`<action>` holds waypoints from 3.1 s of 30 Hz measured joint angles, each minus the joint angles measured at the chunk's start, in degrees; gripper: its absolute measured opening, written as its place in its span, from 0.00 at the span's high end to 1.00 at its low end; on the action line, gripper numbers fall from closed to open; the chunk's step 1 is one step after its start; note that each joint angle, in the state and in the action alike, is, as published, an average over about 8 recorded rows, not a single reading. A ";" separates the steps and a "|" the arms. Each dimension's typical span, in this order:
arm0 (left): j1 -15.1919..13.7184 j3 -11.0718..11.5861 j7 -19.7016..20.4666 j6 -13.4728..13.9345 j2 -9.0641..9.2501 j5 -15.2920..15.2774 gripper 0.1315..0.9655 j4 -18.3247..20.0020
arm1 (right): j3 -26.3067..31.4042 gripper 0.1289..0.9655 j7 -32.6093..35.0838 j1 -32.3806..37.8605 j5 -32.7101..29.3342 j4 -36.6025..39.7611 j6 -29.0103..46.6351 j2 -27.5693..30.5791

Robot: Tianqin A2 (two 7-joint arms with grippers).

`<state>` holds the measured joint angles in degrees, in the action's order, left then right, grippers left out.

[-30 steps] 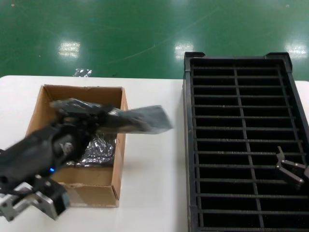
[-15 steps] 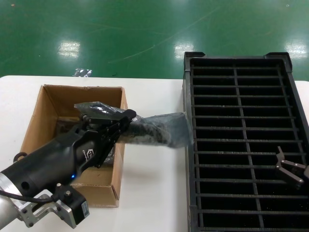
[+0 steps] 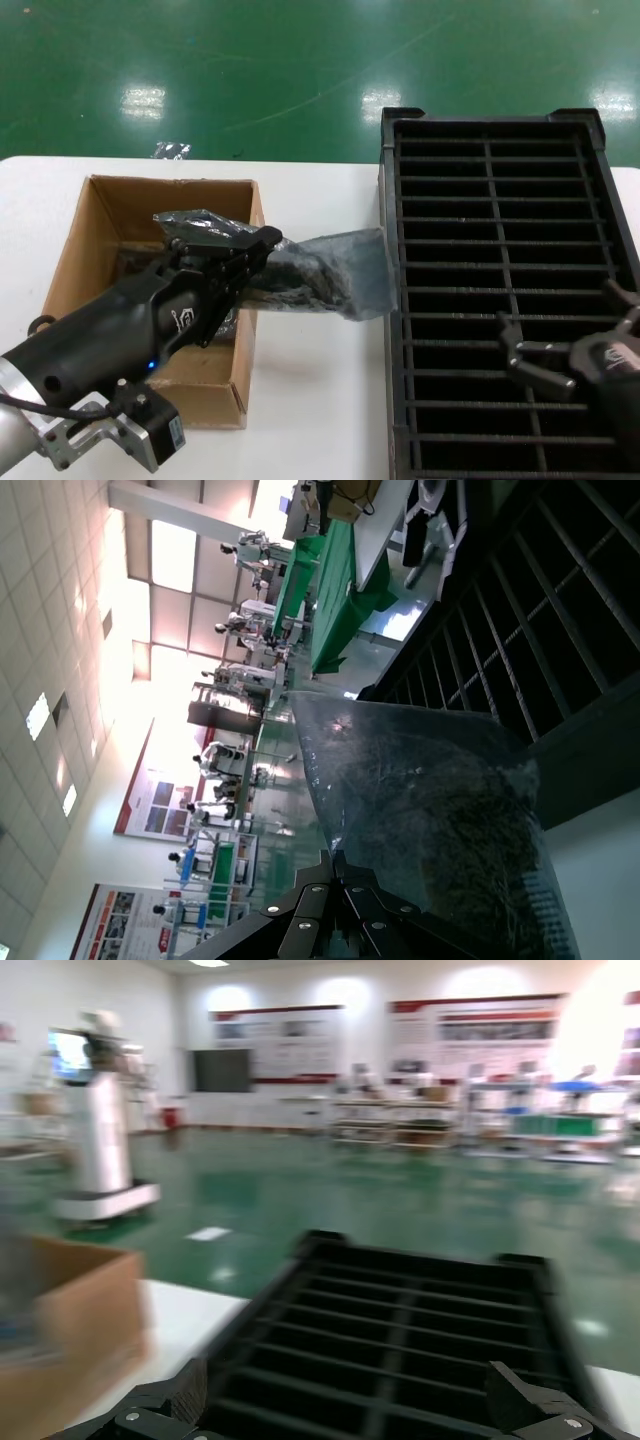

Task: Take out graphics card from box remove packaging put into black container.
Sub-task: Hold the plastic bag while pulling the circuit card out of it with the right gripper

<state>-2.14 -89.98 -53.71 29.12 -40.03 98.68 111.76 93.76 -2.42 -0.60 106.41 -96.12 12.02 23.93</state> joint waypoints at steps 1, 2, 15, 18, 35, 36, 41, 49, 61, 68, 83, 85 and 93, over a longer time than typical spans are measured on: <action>0.00 0.00 0.00 0.00 0.00 0.00 0.99 0.00 | 0.19 0.00 -0.13 -0.05 0.55 -0.24 1.68 0.77; 0.00 0.00 0.00 0.00 0.00 0.00 0.99 0.00 | 0.28 0.00 -0.19 -0.08 1.18 -0.41 3.43 1.50; 0.00 0.00 0.00 0.00 0.00 0.00 0.99 0.00 | -0.09 0.10 0.79 3.37 9.20 3.47 21.93 6.00; 0.00 0.00 0.00 0.00 0.00 0.00 0.99 0.00 | 0.75 0.14 0.93 5.09 9.66 4.88 24.03 6.03; 0.00 0.00 0.00 0.00 0.00 0.00 0.99 0.00 | 4.60 0.47 -0.48 11.73 8.58 7.52 27.17 6.06; 0.00 0.00 0.00 0.00 0.00 0.00 0.99 0.00 | 4.68 0.50 -0.47 12.04 8.54 7.58 27.13 5.92; 0.00 0.00 0.00 0.00 0.00 0.00 0.99 0.00 | 5.17 0.62 -0.65 13.65 8.31 7.49 26.86 5.20; 0.00 0.00 0.00 0.00 0.00 0.00 0.99 0.00 | 6.14 0.81 -1.67 14.67 7.96 5.84 26.85 5.14; 0.00 0.00 0.00 0.00 0.00 0.00 0.99 0.00 | 4.96 0.94 -1.32 11.93 8.83 2.86 27.84 6.79; 0.00 0.00 0.00 0.00 0.00 0.00 0.99 0.00 | 6.23 0.99 -1.21 11.39 8.50 2.27 28.31 6.53; 0.00 0.00 0.00 0.00 0.00 0.00 0.99 0.00 | 8.86 1.00 -1.63 13.41 7.32 2.18 29.36 6.29; 0.00 0.00 0.00 0.00 0.00 0.00 0.99 0.00 | 8.77 1.00 -1.53 13.61 7.35 2.36 29.54 6.46; 0.00 0.00 0.00 0.00 0.00 0.00 0.99 0.00 | 7.19 1.00 -0.74 13.67 8.10 2.96 30.06 7.32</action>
<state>-2.14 -89.98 -53.70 29.13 -40.03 98.68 111.77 100.95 -3.16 13.07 114.51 -93.17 42.08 31.25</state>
